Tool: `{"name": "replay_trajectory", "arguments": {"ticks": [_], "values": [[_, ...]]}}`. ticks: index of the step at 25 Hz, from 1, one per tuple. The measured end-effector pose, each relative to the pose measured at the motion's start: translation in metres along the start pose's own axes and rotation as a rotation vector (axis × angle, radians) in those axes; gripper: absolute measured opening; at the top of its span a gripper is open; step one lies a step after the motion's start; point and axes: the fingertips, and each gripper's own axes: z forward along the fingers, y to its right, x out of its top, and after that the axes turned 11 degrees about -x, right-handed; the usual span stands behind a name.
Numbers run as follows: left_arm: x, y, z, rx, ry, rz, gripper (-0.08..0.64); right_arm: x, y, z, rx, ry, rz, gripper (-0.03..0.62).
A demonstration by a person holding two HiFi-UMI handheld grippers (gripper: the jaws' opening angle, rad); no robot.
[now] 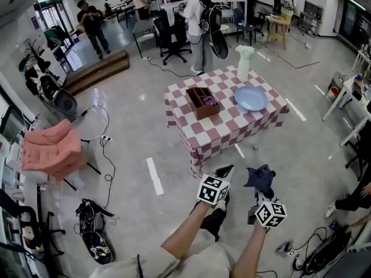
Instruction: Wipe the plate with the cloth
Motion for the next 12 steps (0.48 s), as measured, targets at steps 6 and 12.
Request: {"name": "replay_trajectory", "arguments": {"ticks": [6,12], "values": [[0.034,-0.007,0.052,-0.019,0.015,0.011,0.01,0.029,0.029,0.036,-0.004,0.031,0.084,0.087],[0.075,-0.027,0.096,-0.051,0.083,-0.048,0.009,0.047,0.045,0.086,0.028,-0.005,0.031,0.087]]}}
